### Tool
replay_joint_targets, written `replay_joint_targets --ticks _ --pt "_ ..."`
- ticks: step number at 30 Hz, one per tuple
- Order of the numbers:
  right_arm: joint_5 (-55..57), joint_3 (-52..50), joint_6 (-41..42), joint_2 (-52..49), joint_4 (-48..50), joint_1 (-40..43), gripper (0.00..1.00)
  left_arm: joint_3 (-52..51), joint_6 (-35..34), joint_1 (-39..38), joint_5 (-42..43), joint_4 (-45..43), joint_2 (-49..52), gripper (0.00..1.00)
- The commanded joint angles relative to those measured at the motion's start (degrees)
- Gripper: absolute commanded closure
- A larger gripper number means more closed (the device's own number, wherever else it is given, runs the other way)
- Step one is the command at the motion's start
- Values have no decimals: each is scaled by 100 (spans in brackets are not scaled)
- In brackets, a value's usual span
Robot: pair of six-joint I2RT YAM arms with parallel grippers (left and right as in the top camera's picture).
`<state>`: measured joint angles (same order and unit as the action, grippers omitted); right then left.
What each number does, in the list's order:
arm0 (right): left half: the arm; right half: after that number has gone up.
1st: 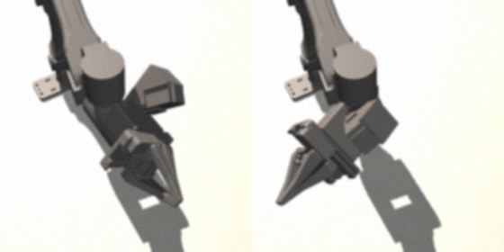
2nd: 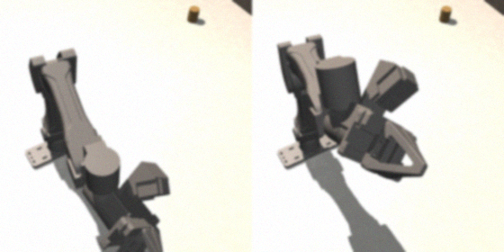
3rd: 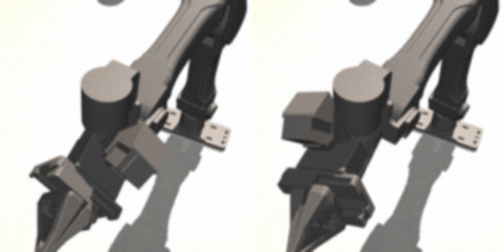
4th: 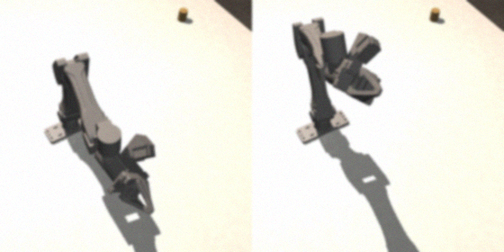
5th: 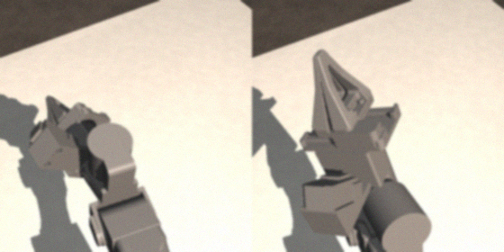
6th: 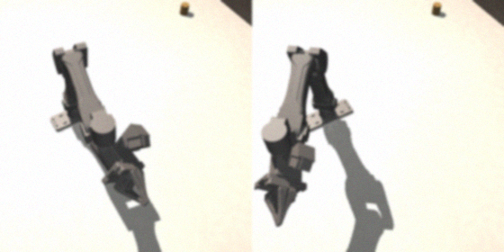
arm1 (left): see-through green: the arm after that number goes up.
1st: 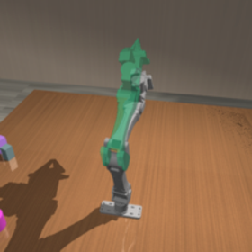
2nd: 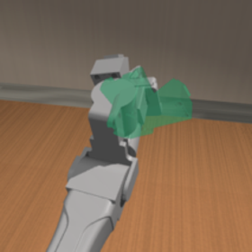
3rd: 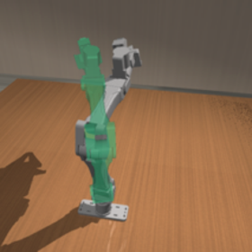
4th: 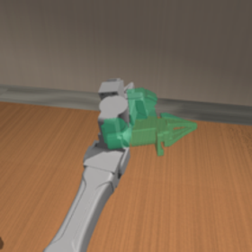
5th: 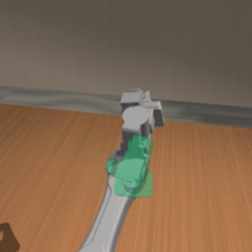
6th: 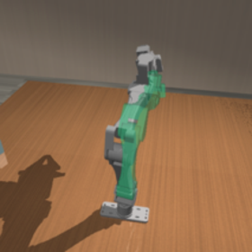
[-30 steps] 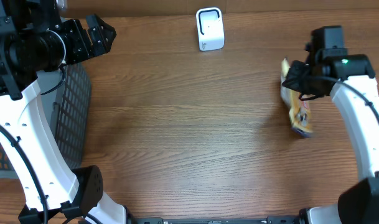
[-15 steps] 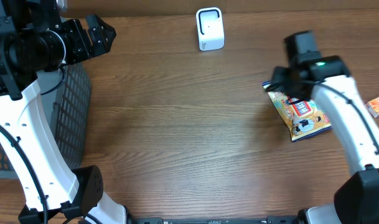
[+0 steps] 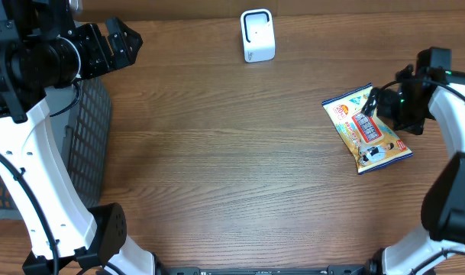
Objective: Scan the item barcode
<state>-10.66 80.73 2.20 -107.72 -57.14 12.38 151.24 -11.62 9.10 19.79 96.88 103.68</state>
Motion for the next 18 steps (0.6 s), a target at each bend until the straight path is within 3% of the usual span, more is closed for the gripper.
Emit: replay_joint_targets --ticks 1,3,5,7,10,15,16,18 --pt "197 -15 -269 -295 4 17 0 63 48 26 59 -9 -24 0" --pt "310 -15 -271 -479 -76 17 2 63 48 26 59 -9 -24 0" --pt "304 -15 -267 -605 -140 17 24 63 48 26 59 -9 -24 0" --pt "289 -15 -267 -680 -227 17 34 63 48 26 59 -9 -24 0" --pt "289 -44 -221 -739 -321 -39 36 63 48 26 59 -9 -24 0" --pt "291 -341 -59 -739 -138 -129 29 63 48 26 59 -9 -24 0" --pt "291 -415 -48 -739 -74 -129 32 63 48 26 59 -9 -24 0" --pt "291 -483 -13 -739 9 -129 50 63 48 26 59 -9 -24 0"
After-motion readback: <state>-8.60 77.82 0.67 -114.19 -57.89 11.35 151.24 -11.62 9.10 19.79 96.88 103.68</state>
